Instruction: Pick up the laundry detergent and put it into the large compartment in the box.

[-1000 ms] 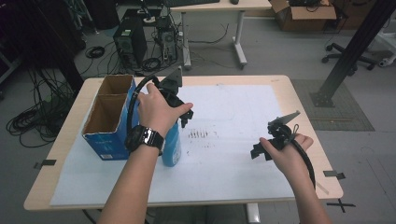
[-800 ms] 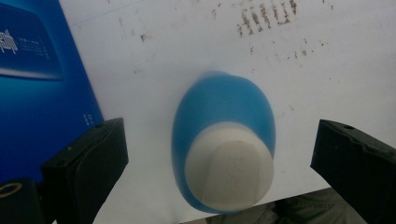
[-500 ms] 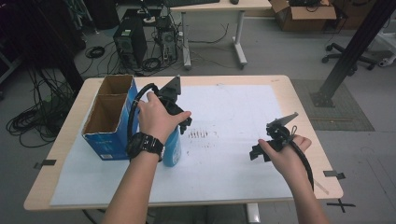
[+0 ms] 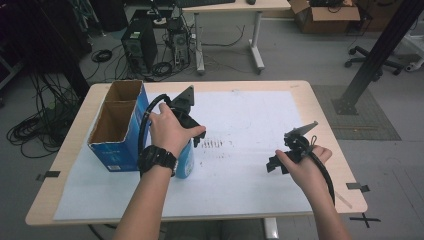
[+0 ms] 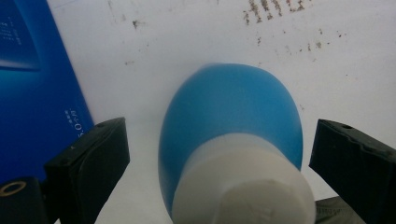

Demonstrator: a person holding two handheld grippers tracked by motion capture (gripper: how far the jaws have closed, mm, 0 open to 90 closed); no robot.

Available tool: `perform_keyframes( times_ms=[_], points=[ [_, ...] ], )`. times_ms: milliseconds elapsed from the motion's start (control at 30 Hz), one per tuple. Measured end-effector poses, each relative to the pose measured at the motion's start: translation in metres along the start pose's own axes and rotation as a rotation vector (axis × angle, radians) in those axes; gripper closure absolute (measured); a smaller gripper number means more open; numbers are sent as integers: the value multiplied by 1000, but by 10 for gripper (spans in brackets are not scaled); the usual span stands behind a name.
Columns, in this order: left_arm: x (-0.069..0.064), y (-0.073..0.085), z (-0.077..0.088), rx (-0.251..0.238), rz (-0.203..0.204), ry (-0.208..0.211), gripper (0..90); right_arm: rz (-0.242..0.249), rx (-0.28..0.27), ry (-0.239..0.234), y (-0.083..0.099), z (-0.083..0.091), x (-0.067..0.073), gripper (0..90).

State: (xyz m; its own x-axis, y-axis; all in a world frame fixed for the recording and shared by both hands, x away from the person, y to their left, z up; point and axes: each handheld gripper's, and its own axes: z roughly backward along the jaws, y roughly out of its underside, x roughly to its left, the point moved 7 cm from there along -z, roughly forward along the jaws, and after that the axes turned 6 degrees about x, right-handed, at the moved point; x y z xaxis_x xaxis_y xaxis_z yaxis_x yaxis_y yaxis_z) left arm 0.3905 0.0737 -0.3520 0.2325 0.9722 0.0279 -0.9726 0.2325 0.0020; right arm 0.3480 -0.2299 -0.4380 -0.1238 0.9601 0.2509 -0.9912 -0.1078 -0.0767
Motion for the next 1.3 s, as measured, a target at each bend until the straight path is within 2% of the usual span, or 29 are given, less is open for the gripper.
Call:
perform_keyframes(
  times_ms=[667, 1300],
  points=[
    [3, 0, -3, 5, -2, -2, 72, -6, 6, 5, 0, -3, 0, 36],
    [2, -1, -5, 12, -6, -9, 166, -5, 11, 9, 1, -4, -1, 36]
  ],
)
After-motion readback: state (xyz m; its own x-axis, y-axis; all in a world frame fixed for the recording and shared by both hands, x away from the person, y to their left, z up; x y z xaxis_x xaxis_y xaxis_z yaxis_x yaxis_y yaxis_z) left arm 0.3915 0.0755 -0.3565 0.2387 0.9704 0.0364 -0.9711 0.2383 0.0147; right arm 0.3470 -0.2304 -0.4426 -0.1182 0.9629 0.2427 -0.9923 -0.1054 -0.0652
